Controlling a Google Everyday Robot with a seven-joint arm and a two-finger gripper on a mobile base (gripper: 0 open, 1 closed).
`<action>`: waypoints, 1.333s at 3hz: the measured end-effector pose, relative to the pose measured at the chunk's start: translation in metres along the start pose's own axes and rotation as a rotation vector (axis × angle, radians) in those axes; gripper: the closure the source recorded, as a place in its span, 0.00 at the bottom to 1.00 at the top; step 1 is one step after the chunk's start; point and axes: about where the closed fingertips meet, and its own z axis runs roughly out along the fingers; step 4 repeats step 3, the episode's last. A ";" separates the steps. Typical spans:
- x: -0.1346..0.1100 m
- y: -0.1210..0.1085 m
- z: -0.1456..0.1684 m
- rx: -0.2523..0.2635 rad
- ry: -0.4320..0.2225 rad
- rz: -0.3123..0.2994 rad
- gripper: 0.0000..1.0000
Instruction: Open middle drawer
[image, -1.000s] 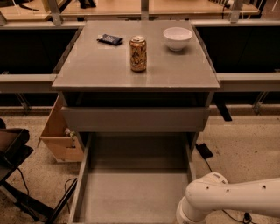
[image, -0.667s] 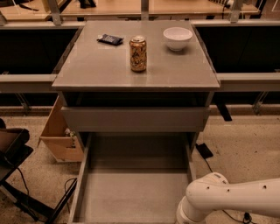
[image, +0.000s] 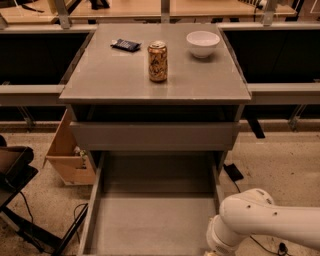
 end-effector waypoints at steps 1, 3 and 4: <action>-0.029 -0.001 -0.078 0.061 0.014 -0.081 0.00; -0.076 -0.003 -0.214 0.217 0.099 -0.221 0.00; -0.076 -0.003 -0.214 0.217 0.099 -0.221 0.00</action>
Offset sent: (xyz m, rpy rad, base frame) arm 0.0585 0.0168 0.2765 -0.1441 -0.2551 0.2126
